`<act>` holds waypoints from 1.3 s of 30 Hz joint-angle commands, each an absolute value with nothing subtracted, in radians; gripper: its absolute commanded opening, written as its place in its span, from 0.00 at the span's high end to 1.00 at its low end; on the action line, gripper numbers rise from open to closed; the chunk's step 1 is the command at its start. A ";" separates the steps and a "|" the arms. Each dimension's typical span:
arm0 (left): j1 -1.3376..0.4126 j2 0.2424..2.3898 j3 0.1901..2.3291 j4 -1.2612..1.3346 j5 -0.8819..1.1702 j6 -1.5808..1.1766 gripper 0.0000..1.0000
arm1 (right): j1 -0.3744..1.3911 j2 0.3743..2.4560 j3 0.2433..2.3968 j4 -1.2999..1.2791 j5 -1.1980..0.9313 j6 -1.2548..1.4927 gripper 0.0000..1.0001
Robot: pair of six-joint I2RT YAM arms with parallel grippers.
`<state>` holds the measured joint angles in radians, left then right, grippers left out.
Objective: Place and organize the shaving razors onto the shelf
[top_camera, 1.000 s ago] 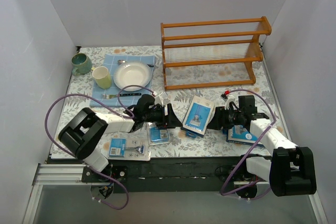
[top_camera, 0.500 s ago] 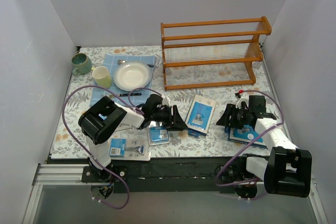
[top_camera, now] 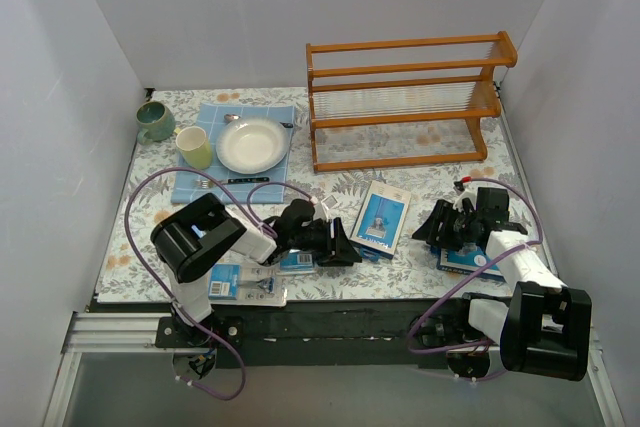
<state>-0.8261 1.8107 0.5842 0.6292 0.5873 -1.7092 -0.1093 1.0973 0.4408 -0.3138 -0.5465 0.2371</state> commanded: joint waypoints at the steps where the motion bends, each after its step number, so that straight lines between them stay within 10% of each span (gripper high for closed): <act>1: -0.867 1.822 0.558 0.658 0.448 -1.743 0.56 | -0.120 1.091 0.442 -0.307 -0.548 0.249 0.40; 15: -0.874 1.939 0.620 0.673 0.368 -1.799 0.61 | -0.124 1.075 0.334 -0.212 -0.666 0.344 0.33; 20: -0.874 1.970 0.669 0.689 0.376 -1.792 1.00 | -0.124 1.106 0.296 -0.132 -0.748 0.463 0.17; 39: -0.834 1.780 0.799 0.729 0.503 -1.718 1.00 | -0.118 1.259 0.376 -0.034 -0.830 0.586 0.05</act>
